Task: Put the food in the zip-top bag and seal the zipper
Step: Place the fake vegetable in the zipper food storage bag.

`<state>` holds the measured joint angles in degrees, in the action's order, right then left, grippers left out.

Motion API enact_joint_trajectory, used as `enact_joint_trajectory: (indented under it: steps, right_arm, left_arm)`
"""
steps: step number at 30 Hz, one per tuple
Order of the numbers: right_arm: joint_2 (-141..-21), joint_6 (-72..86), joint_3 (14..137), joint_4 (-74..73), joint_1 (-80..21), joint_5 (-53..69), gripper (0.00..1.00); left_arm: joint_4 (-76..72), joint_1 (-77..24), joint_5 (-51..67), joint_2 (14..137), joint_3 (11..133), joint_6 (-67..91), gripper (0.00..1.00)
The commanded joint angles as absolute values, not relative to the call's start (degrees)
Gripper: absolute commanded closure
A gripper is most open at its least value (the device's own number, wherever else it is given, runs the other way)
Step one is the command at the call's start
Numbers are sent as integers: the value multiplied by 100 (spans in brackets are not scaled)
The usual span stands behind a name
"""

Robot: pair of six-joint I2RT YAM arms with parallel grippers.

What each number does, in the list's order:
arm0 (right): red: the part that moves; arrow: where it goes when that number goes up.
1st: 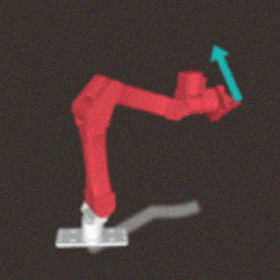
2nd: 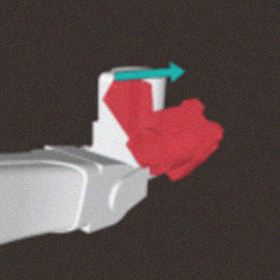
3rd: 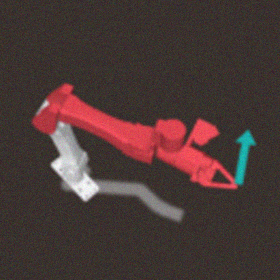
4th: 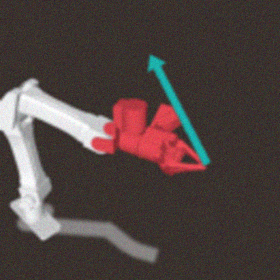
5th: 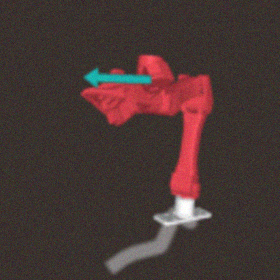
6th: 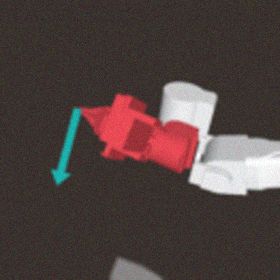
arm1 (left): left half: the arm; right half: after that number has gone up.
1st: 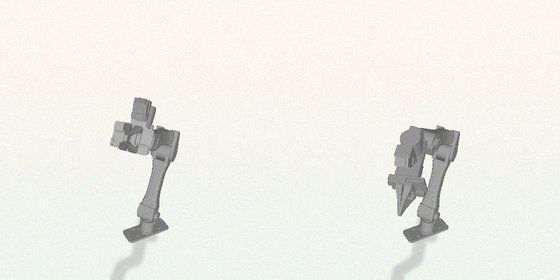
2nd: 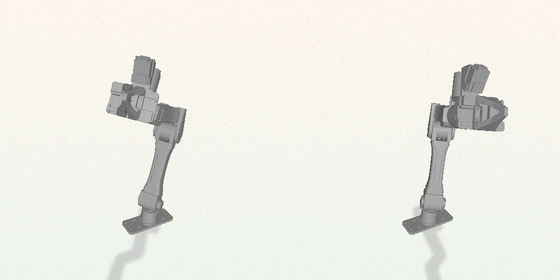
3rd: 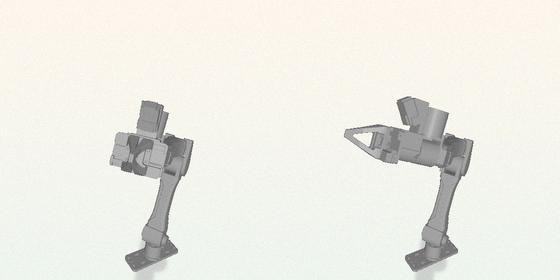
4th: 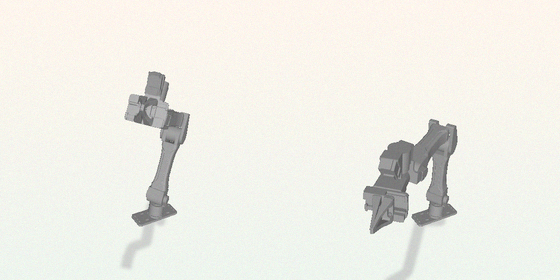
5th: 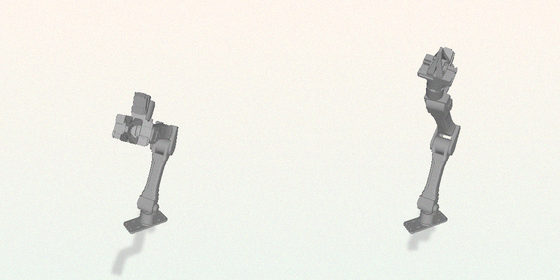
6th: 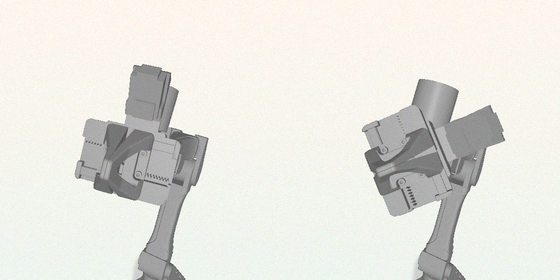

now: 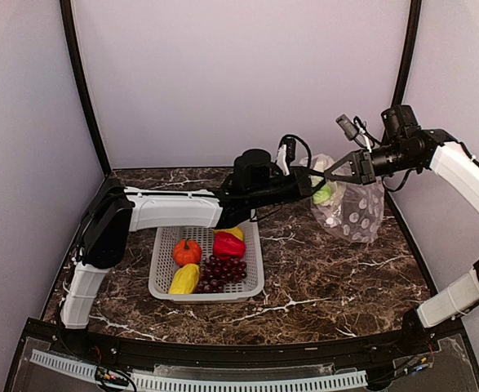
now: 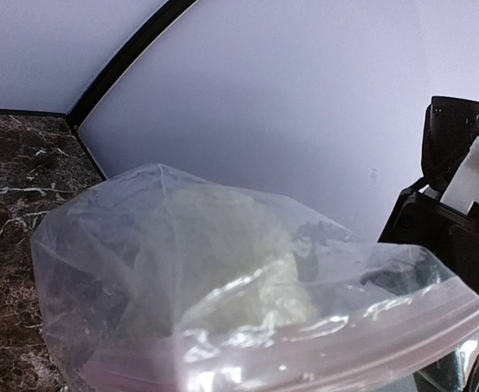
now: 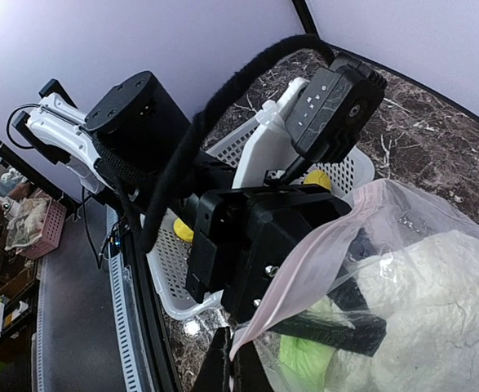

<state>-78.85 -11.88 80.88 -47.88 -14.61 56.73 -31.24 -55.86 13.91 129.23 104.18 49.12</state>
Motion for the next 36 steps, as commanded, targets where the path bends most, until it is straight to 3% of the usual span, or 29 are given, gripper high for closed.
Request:
enact_joint_trajectory:
  steps: [1, 3, 14, 22, 29, 36]
  right_arm:
    - [-8037, -1090, 8219, -4587, -1413, 6255, 100]
    - [-8049, -1031, 8283, -4573, -1318, 6389, 100]
    - [-8145, -541, 8039, -4184, -725, 7141, 100]
    - [-8098, -218, 7828, -3840, -659, 7475, 100]
    - [-8080, -300, 7726, -3849, -595, 7092, 100]
    - [-8432, -74, 7892, -3648, -250, 7950, 100]
  left_arm:
    - [-2728, -5667, 1288, 12437, 10533, 4336, 58]
    - [-2754, -5672, 1184, 12264, 10342, 4253, 49]
    - [-3702, -5735, 1423, 11704, 9542, 4315, 29]
    - [-3407, -5921, 1141, 12059, 9900, 4367, 29]
    - [-2901, -6116, 1066, 11638, 10022, 3449, 19]
    - [-1598, -6293, -343, 10771, 9702, 2083, 15]
